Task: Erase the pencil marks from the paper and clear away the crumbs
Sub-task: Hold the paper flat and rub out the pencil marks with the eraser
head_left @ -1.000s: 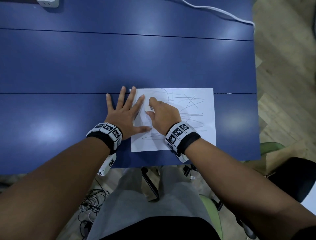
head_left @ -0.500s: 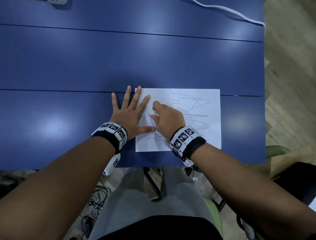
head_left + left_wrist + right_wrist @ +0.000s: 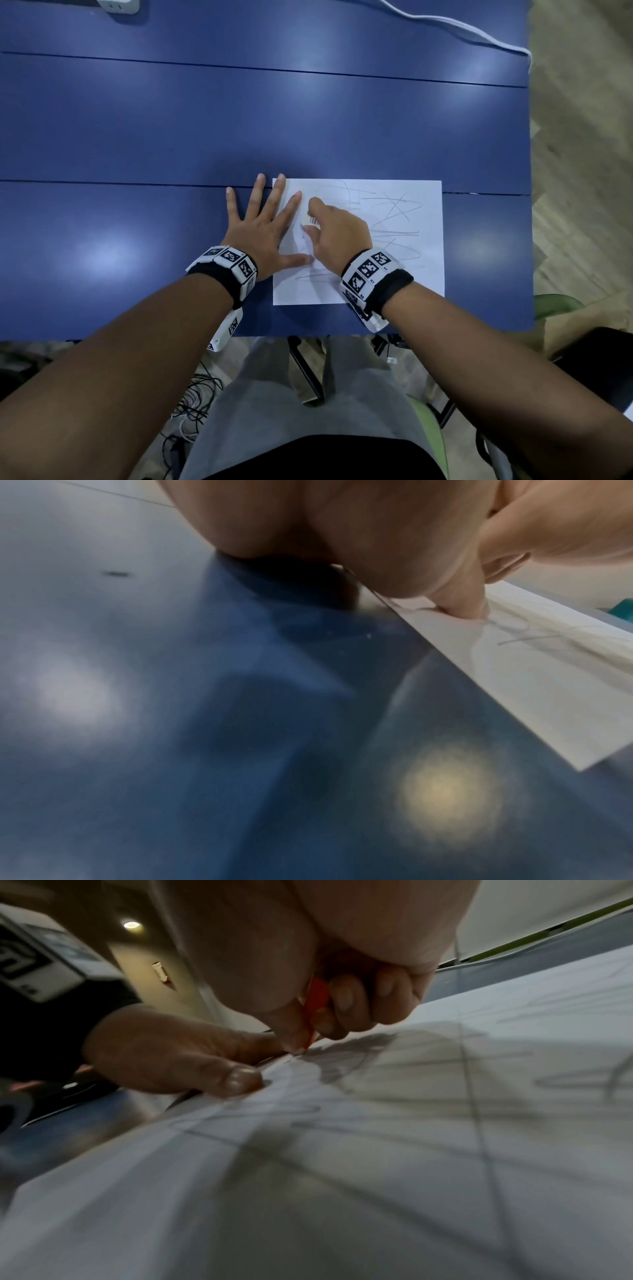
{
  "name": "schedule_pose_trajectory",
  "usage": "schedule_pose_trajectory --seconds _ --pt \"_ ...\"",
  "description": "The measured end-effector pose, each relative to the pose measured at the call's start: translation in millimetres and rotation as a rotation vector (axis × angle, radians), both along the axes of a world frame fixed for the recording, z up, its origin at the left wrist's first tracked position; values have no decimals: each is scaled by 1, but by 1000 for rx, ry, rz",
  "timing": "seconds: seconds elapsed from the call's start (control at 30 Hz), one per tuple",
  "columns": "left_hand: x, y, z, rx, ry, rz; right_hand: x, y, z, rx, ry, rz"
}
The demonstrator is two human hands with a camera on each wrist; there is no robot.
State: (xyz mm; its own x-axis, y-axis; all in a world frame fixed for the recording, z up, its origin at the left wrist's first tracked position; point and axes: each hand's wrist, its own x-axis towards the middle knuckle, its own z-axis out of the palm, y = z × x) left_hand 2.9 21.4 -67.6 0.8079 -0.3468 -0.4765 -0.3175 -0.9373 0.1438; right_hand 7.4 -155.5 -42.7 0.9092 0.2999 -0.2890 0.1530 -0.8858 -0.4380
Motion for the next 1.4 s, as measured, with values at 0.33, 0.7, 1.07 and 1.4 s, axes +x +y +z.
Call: schedule_pose_trajectory --seconds 0.33,0.7,1.07,1.4 --pt "1 1 0 5 -3 1 -4 3 1 -14 11 42" --pt "1 0 -1 -5 -3 1 4 0 3 -29 1 61" --pt "1 -1 0 -8 -8 -1 15 -2 2 -21 -18 12" --pt "0 0 -2 -18 -17 5 14 2 3 -9 -18 -16"
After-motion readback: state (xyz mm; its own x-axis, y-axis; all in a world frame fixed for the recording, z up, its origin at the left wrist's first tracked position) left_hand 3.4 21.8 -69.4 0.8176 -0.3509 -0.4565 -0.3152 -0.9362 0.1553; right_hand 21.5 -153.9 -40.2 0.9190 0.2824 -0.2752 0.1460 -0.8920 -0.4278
